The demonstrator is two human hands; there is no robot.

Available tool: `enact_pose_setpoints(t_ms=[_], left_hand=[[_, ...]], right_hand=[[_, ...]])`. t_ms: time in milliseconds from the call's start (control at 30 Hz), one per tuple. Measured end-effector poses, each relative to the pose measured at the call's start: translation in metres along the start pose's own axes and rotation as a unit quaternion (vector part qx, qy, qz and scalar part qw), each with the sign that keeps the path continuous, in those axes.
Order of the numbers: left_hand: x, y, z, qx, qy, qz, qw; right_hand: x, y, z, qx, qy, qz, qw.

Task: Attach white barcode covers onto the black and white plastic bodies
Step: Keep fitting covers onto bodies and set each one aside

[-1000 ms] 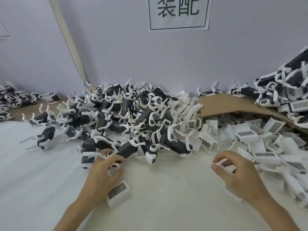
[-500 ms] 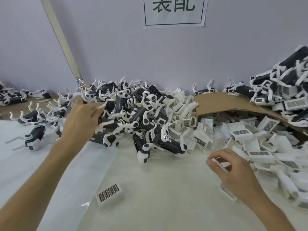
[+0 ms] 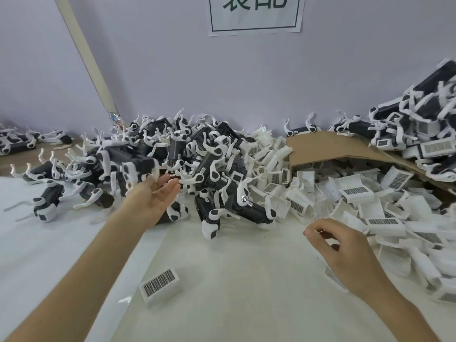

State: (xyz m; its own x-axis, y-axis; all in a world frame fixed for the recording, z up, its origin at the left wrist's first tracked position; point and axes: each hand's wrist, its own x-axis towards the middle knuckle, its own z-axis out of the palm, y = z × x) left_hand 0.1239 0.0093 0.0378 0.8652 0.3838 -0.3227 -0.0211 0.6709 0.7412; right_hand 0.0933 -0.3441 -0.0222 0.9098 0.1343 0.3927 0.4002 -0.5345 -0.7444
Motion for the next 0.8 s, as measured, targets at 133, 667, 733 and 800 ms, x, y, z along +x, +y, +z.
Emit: enact_pose_setpoints(t_ms=[133,667,733,800], left_hand=[[-0.006,-0.019,0.005,0.096,-0.003,0.065,0.993],[-0.075,-0.168,0.063,0.292,-0.162,0.118,0.935],[-0.074,-0.179,0.056,0.302,-0.159,0.112,0.933],[-0.072,-0.183,0.052,0.313,-0.153,0.118,0.93]], right_hand=[[0.0,0.001,0.001,0.022,0.005,0.008,1.0],[0.004,-0.016,-0.013,0.421,0.022,0.205,0.883],[0.004,-0.015,-0.013,0.455,0.017,0.191,0.87],[0.006,-0.013,-0.013,0.487,0.022,0.178,0.855]])
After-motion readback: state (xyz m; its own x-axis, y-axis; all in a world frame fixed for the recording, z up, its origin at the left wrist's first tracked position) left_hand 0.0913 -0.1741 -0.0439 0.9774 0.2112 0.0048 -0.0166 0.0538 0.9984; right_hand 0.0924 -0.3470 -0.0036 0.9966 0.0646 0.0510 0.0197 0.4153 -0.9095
